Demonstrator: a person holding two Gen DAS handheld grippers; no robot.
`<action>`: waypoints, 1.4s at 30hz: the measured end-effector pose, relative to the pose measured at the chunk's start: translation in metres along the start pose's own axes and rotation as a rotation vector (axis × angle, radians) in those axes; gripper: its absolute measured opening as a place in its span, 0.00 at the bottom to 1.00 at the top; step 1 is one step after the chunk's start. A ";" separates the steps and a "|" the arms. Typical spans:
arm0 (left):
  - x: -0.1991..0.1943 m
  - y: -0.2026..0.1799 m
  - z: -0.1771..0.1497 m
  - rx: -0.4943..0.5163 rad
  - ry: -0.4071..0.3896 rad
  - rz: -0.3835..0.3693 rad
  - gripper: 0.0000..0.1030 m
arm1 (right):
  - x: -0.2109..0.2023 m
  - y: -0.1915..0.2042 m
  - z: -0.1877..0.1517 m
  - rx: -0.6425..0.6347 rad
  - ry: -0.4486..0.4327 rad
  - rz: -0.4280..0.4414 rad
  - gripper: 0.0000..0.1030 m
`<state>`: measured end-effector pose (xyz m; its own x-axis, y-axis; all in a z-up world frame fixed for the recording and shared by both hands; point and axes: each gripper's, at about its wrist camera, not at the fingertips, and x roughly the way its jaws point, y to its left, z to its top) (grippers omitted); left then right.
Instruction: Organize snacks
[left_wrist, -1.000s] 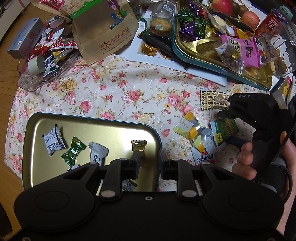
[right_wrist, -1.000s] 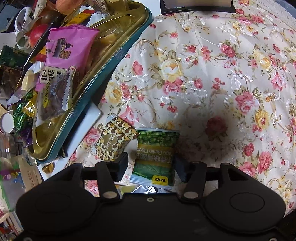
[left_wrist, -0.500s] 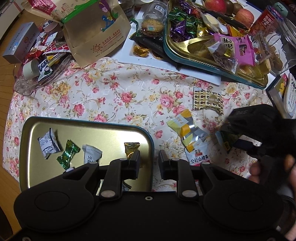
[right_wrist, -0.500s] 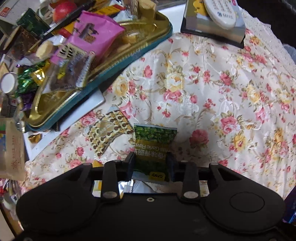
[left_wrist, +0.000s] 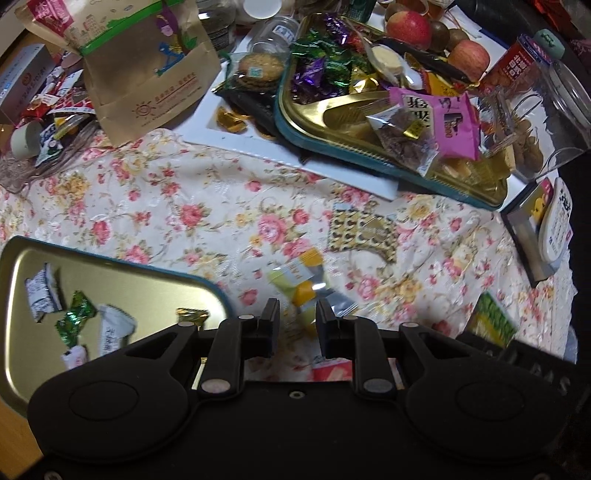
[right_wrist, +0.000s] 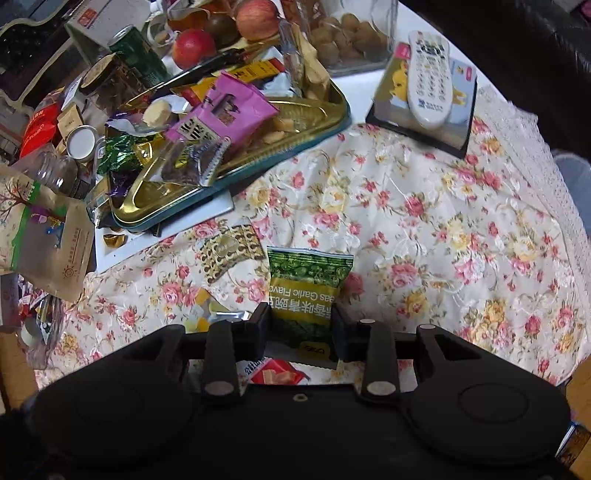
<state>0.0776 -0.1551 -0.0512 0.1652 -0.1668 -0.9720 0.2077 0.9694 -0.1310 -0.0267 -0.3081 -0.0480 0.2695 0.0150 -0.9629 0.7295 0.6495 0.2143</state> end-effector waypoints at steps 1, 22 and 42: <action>0.004 -0.005 0.001 -0.002 -0.007 0.001 0.29 | -0.001 -0.003 0.001 0.008 0.007 0.016 0.36; 0.050 -0.018 0.002 -0.150 -0.029 0.078 0.29 | -0.015 -0.037 0.007 0.081 -0.001 0.046 0.36; 0.069 -0.033 0.003 -0.106 -0.014 0.137 0.35 | -0.019 -0.036 0.004 0.032 0.019 0.079 0.36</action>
<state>0.0853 -0.1996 -0.1127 0.1981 -0.0331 -0.9796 0.0792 0.9967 -0.0177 -0.0561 -0.3349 -0.0368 0.3147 0.0800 -0.9458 0.7263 0.6212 0.2942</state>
